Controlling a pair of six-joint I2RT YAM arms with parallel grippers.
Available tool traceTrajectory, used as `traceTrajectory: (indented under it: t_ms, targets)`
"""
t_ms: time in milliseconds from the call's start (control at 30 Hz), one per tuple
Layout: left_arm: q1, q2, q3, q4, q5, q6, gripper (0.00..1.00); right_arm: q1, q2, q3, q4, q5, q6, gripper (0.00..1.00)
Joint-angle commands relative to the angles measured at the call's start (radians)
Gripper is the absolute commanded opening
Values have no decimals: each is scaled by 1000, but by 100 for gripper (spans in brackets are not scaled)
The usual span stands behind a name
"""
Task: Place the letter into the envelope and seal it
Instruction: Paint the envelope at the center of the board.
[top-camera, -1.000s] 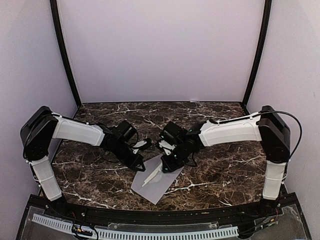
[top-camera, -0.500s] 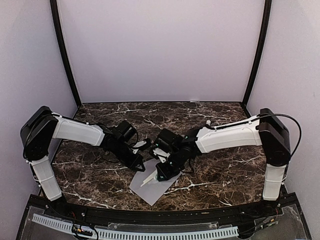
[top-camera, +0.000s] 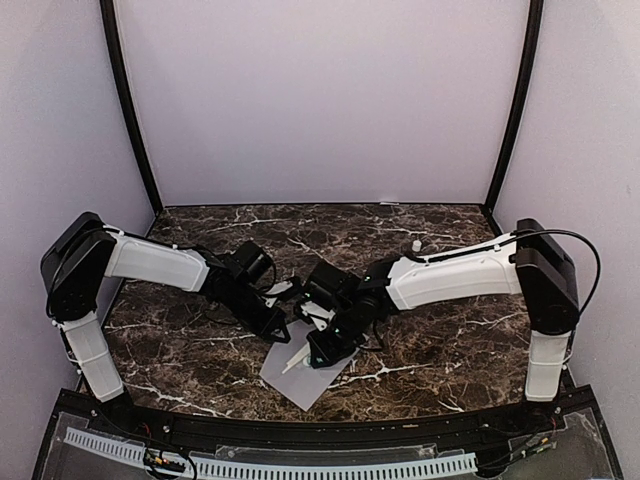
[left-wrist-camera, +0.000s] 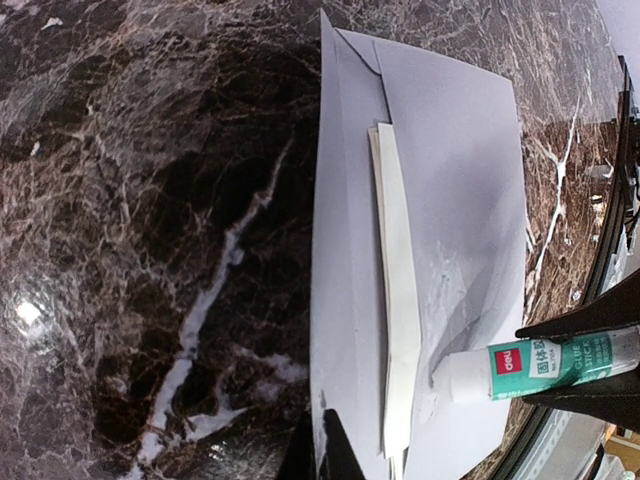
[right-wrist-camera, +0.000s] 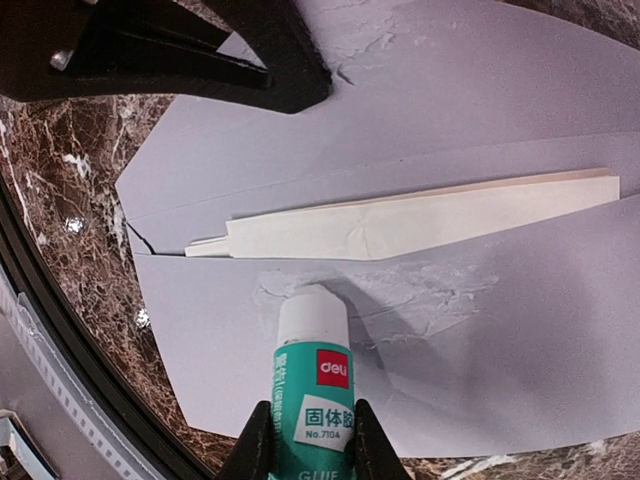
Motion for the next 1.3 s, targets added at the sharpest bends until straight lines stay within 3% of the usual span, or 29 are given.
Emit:
traceTrajectory:
  t_ms: [0, 867, 1267]
  targets:
    - [9, -47, 1, 1, 1, 3, 0, -10, -2, 5, -84, 80, 7, 1]
    - [9, -42, 0, 9, 31, 15, 0, -142, 13, 8, -94, 224, -67, 1]
    - [9, -40, -2, 10, 32, 14, 0, -152, 22, 26, -76, 171, -94, 1]
